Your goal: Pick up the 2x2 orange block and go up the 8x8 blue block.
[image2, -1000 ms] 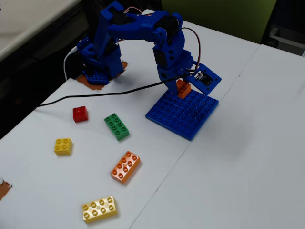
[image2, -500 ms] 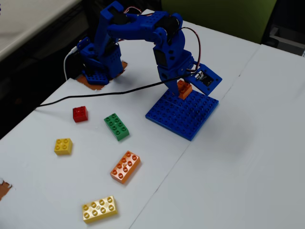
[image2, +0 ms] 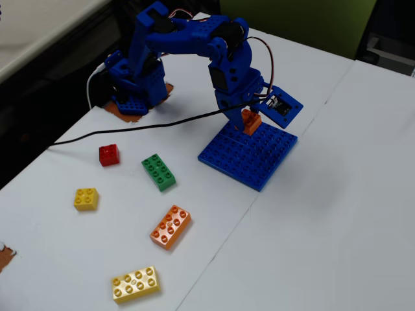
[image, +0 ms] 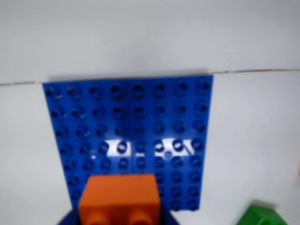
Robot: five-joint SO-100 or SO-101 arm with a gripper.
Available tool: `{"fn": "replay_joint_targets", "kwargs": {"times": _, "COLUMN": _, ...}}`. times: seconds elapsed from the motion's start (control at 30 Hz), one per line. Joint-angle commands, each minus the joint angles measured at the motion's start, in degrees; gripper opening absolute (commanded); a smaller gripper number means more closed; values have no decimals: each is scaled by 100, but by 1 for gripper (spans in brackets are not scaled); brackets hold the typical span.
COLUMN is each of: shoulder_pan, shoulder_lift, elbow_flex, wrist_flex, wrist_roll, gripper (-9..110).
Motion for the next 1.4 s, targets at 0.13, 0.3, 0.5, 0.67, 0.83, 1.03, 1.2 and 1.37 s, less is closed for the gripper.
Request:
{"fn": "replay_joint_targets", "kwargs": {"times": 0.13, "shoulder_pan": -123, "shoulder_lift": 185, "elbow_flex": -53, "wrist_flex": -9, "wrist_roll": -105, "gripper": 0}}
{"fn": "replay_joint_targets", "kwargs": {"times": 0.3, "shoulder_pan": -123, "shoulder_lift": 185, "elbow_flex": -44, "wrist_flex": 0, "wrist_roll": -105, "gripper": 0}}
{"fn": "replay_joint_targets", "kwargs": {"times": 0.5, "shoulder_pan": -114, "shoulder_lift": 193, "elbow_flex": -44, "wrist_flex": 79, "wrist_roll": -105, "gripper": 0}}
{"fn": "replay_joint_targets", "kwargs": {"times": 0.67, "shoulder_pan": -105, "shoulder_lift": 185, "elbow_flex": -44, "wrist_flex": 88, "wrist_roll": -123, "gripper": 0}}
{"fn": "replay_joint_targets", "kwargs": {"times": 0.83, "shoulder_pan": -97, "shoulder_lift": 202, "elbow_flex": -44, "wrist_flex": 79, "wrist_roll": -123, "gripper": 0}}
{"fn": "replay_joint_targets", "kwargs": {"times": 1.03, "shoulder_pan": -79, "shoulder_lift": 185, "elbow_flex": -44, "wrist_flex": 70, "wrist_roll": -123, "gripper": 0}}
{"fn": "replay_joint_targets", "kwargs": {"times": 1.2, "shoulder_pan": -70, "shoulder_lift": 202, "elbow_flex": -44, "wrist_flex": 79, "wrist_roll": -123, "gripper": 0}}
{"fn": "replay_joint_targets", "kwargs": {"times": 1.37, "shoulder_pan": -62, "shoulder_lift": 211, "elbow_flex": -44, "wrist_flex": 79, "wrist_roll": -123, "gripper": 1}}
